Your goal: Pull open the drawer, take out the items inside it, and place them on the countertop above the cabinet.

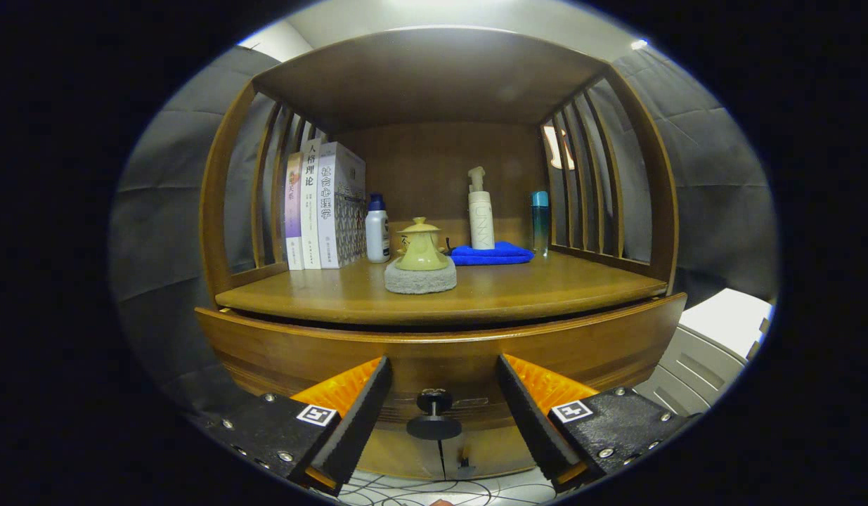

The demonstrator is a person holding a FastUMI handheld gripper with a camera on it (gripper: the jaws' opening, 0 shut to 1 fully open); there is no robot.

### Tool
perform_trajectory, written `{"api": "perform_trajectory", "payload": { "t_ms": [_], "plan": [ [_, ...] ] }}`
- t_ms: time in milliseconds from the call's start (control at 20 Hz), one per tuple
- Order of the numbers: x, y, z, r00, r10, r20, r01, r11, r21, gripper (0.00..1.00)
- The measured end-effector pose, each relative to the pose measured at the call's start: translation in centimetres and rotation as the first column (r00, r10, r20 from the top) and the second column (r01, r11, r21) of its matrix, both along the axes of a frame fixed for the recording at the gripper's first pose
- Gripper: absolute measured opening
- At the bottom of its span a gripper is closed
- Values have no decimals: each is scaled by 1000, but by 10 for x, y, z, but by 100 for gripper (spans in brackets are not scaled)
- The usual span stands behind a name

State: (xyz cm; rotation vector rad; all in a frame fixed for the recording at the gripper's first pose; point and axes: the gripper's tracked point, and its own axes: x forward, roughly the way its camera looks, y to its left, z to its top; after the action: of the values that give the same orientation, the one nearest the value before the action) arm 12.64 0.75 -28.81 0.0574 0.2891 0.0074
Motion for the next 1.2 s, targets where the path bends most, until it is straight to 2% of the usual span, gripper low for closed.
{"api": "perform_trajectory", "payload": {
  "t_ms": [200,400,500,700,800,900,1050,1150,1200],
  "plan": [
    [16,2,-7,1000,-15,21,15,1000,-3,95],
    [6,0,4,1000,4,5,-4,1000,0,95],
    [-2,-10,36,999,22,46,-22,1000,-6,96],
    [-13,-32,141,987,85,139,-77,995,-63,95],
    [-23,-43,199,977,99,187,-78,990,-113,95],
    [-45,-50,239,977,87,196,-68,993,-100,95],
    [-87,-47,277,968,91,233,-88,996,-24,95],
    [-103,-52,285,969,50,244,-56,998,17,95],
    [-109,-45,287,969,61,239,-69,997,26,95]
  ]
}}
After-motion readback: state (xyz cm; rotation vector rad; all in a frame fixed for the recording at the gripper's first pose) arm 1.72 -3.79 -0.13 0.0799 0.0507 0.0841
